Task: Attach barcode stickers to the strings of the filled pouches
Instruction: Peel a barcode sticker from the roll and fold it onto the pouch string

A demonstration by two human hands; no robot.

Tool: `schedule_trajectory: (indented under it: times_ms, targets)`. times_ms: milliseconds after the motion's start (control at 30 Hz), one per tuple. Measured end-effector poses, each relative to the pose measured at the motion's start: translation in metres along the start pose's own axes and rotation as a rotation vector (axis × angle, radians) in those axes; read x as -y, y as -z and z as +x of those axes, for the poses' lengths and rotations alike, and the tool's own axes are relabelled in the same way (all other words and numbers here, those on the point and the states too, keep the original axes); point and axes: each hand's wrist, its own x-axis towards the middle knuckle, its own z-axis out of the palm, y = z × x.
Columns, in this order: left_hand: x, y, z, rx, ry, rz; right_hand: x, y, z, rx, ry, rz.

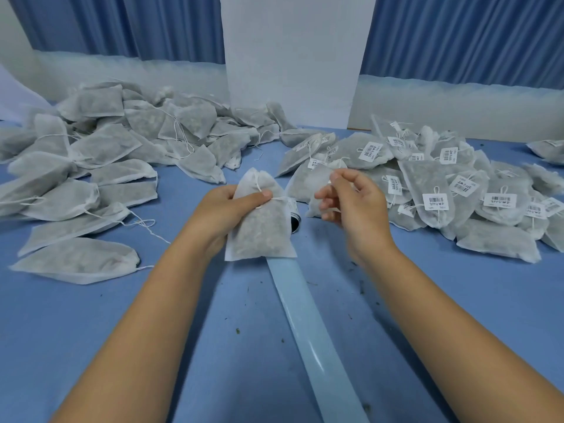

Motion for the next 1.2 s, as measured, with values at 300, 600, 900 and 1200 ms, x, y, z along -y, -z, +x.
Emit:
schedule_trajectory:
  times_ms: [300,600,900,1200]
  targets:
    - [0.008,-0.018,-0.004,0.224,-0.054,0.128,-0.003,-0.016,-0.013,0.146,-0.121,0.182]
    - [0.009,-0.014,-0.005,0.496,0.045,-0.008,-0.005,-0.009,-0.006,0.118,-0.107,0.149]
    - [0.007,-0.020,-0.002,0.258,0.050,-0.093,-0.015,-0.004,-0.008,-0.102,0.330,-0.286]
    - [0.007,-0.023,-0.004,0.244,0.046,-0.103,-0.020,-0.003,-0.009,-0.173,0.420,-0.383]
